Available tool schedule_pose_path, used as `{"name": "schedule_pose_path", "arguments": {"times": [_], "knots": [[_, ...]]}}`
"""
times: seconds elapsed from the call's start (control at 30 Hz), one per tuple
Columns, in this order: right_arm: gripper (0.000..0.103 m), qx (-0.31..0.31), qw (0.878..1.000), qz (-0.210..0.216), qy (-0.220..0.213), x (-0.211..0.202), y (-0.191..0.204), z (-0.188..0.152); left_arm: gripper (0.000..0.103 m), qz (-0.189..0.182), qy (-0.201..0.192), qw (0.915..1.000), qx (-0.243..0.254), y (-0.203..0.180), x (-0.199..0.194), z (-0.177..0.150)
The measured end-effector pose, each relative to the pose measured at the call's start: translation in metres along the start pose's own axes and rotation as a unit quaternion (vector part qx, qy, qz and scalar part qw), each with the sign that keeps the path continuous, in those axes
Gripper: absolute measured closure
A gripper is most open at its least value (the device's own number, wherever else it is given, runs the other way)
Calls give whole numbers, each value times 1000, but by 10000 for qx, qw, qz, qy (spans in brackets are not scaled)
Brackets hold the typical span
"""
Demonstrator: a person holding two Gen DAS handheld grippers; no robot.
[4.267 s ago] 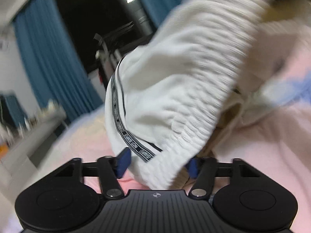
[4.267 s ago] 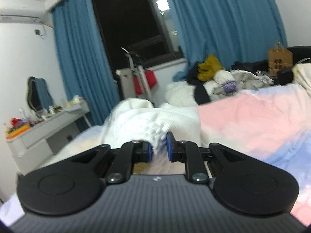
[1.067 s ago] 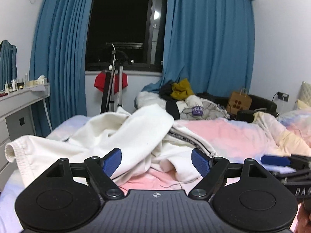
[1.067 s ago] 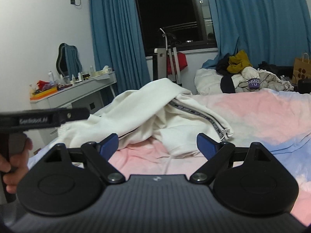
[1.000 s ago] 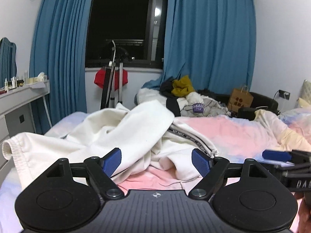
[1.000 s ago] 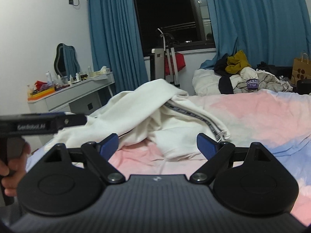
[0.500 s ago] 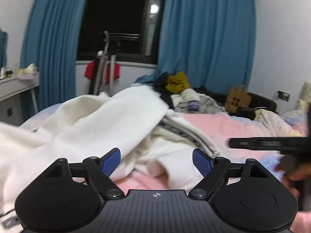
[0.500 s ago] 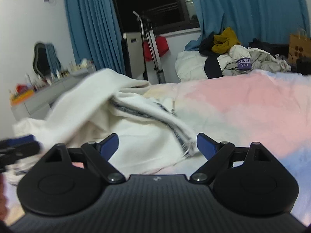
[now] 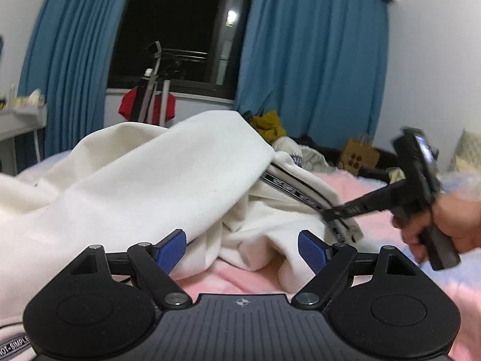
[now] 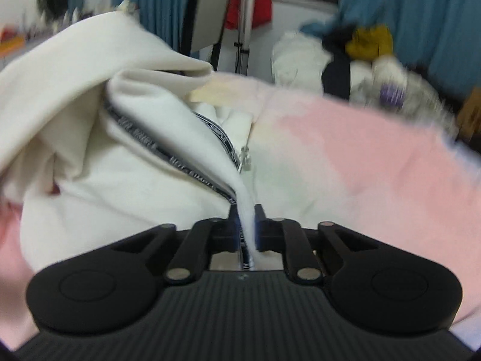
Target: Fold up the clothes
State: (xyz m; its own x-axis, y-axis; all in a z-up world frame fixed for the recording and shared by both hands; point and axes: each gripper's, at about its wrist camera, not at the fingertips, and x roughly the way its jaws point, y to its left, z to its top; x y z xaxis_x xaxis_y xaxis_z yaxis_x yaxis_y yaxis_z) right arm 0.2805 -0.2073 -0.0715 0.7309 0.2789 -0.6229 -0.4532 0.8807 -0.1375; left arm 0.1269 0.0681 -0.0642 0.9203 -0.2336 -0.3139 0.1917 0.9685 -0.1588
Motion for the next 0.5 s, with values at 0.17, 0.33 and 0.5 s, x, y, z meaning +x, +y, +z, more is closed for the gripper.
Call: {"name": "schedule_pose_path", "arguments": {"times": [0.17,0.33,0.5], "knots": [[95,-745,9919,-897,-510,-72,3,25,20,40,-187,9996,-190,11,-13,7],[95,-994,9628,-2335,-932,-148,-21,48,19,47,-362,9993,-70,11,-30,14],[95,-640,9088,-3915,-1296,-205,-73,40,19,25,-310,9994,176,6,-30,15]]}}
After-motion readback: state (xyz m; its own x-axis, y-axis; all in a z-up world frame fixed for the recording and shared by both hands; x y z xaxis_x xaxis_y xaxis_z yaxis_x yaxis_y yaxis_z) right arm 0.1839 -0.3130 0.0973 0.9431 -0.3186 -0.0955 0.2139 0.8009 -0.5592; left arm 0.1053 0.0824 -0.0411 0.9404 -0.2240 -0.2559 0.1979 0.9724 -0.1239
